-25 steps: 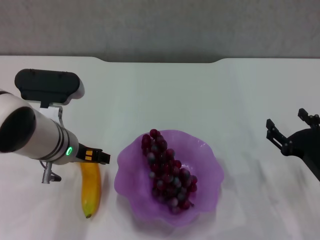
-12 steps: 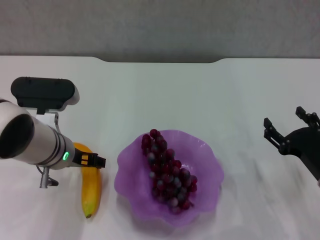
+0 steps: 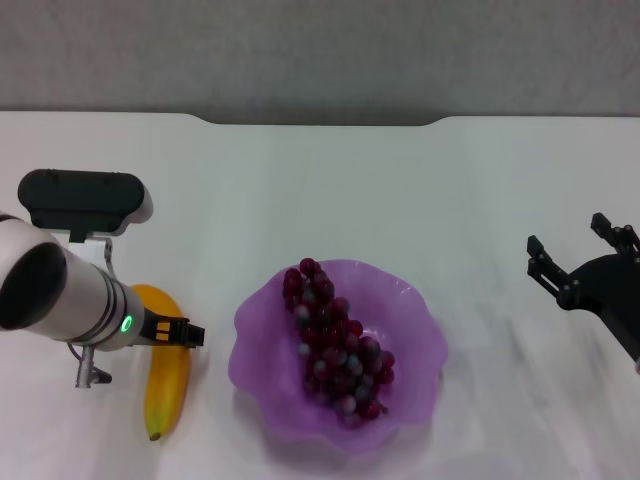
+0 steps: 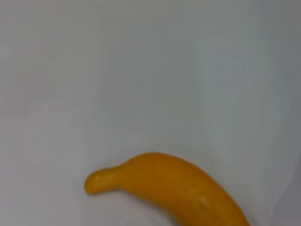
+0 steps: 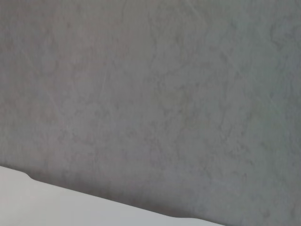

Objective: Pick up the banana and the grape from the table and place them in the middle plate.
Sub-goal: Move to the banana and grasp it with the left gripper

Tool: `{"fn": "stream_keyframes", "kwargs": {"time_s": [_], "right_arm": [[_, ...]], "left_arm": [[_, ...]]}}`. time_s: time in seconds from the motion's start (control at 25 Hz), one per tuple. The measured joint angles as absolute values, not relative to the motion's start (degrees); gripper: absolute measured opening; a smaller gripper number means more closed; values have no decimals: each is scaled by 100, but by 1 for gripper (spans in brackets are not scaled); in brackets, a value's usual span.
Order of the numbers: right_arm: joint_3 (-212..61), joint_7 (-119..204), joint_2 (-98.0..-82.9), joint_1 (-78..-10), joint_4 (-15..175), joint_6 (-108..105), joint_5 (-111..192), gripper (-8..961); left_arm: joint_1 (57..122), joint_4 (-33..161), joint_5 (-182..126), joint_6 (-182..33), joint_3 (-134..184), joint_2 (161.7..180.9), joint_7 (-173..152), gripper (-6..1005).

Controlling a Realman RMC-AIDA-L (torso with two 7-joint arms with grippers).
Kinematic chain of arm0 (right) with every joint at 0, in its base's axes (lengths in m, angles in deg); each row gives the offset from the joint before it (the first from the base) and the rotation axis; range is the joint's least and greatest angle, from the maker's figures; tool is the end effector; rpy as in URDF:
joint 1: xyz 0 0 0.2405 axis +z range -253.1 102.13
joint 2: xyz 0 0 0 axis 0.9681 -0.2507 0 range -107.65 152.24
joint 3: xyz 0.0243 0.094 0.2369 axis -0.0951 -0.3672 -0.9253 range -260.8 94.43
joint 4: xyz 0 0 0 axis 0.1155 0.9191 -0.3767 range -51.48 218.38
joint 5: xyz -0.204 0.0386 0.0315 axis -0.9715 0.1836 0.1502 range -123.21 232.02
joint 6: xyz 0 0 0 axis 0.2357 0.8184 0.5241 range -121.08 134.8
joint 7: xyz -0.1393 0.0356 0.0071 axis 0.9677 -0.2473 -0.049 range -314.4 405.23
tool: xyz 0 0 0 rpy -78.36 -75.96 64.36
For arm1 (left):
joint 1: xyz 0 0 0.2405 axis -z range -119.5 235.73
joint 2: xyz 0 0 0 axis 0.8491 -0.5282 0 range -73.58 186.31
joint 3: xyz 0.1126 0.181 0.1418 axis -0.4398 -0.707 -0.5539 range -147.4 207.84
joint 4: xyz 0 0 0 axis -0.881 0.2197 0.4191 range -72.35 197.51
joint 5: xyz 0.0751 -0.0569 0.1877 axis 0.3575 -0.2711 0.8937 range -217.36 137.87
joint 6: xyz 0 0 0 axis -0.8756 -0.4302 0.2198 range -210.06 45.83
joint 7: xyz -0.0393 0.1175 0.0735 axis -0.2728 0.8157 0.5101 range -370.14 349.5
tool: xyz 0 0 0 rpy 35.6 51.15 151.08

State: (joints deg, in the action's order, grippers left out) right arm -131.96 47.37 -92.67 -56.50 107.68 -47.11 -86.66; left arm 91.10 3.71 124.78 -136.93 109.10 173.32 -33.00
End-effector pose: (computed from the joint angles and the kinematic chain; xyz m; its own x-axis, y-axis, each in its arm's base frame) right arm 0.3210 0.3233 -0.0369 0.8242 -0.0389 -0.5650 -0.5508 -0.2870 -0.7838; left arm -0.2522 0.3812 -0.0488 0.3536 0.8913 0.2840 0.7038 -0.0535 -0.7084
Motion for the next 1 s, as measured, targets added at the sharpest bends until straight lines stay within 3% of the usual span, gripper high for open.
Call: {"fn": "stream_keyframes", "kwargs": {"time_s": [0.76, 1.0], "right_arm": [[-13197, 4734, -9267, -5650, 10789, -4710, -8666, 878], [-13196, 4734, -9267, -5650, 10789, -4710, -8666, 878]], "left_arm": [[9107, 745, 12479, -13397, 10923, 17293, -3300, 863], [9080, 679, 12479, -13342, 10929, 17291, -3288, 686]]}}
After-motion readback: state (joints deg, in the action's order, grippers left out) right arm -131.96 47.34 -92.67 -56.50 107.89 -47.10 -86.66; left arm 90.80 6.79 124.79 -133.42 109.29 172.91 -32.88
